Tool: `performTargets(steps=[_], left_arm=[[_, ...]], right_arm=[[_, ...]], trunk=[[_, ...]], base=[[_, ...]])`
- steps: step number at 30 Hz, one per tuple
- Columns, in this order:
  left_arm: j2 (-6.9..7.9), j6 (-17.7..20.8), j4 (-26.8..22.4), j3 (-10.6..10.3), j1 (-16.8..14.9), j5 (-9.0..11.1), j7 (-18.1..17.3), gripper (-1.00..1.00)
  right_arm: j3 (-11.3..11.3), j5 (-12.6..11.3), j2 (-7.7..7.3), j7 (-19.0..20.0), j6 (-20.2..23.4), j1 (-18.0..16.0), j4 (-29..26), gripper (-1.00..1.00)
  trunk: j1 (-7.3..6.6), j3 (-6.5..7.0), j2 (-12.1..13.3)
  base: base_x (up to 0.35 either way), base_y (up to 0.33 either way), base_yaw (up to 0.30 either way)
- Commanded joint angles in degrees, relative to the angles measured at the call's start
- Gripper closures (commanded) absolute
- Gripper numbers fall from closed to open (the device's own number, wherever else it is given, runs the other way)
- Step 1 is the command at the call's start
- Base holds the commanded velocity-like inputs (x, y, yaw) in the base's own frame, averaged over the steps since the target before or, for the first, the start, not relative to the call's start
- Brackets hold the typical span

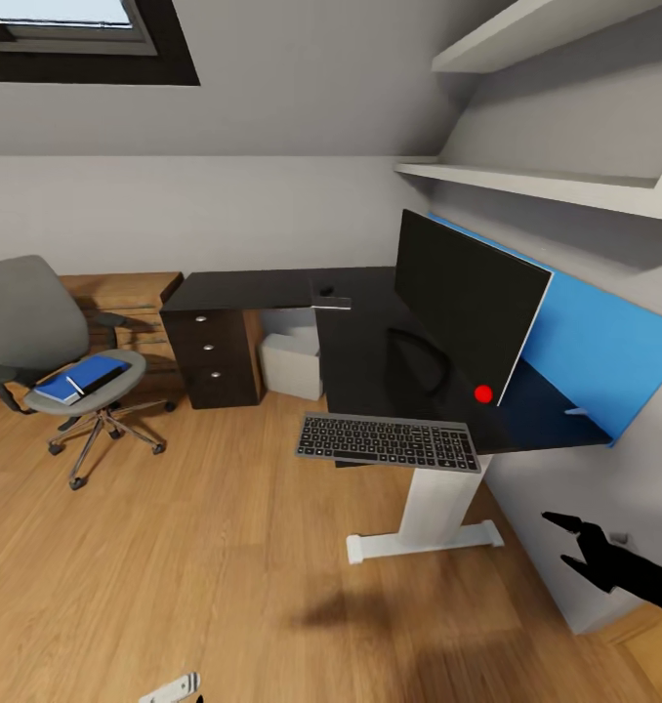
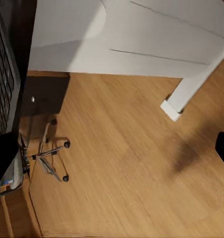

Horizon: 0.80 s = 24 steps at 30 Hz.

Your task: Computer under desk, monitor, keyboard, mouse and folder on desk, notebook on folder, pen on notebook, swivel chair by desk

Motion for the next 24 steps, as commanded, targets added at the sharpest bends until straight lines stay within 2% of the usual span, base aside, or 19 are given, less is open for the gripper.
performTargets(steps=[1, 4, 8, 20, 24], left_arm=[[-0.02, 0.2, 0.0, -0.2, 0.0, 0.2, 0.3, -1.00], [-0.06, 0.0, 0.5, -0.4, 0.0, 0.0, 0.3, -1.00], [-0.08, -0.1, 0.7, -0.6, 0.0, -0.2, 0.3, -1.00], [-0.14, -0.2, 1.8, -1.0, 0.0, -0.2, 0.3, -1.00], [-0.09, -0.3, 2.1, -2.6, 0.0, -0.3, 0.4, -1.00]], right_arm=[[-0.2, 1.0, 0.01, 1.3, 0.0, 0.0, 0.1, -1.00], [-0.2, 3.7, -0.01, 4.9, -1.7, 0.0, 0.2, -1.00], [-0.3, 5.4, -0.07, 8.5, -2.9, 0.0, 0.3, -1.00], [-0.3, 6.2, -0.90, 16.5, -3.6, 0.1, 0.6, -1.00], [-0.3, 6.7, -2.14, 23.6, -3.7, 0.1, 2.4, -1.00]], trunk=[[0.00, -0.05, 0.0], [0.00, -0.05, 0.0], [0.00, -0.05, 0.0], [0.00, -0.05, 0.0], [0.00, -0.05, 0.0]], base=[[0.000, -0.020, 0.000], [0.000, -0.012, 0.000], [0.000, -0.005, 0.000], [0.000, 0.000, 0.000], [0.000, 0.000, 0.000]])
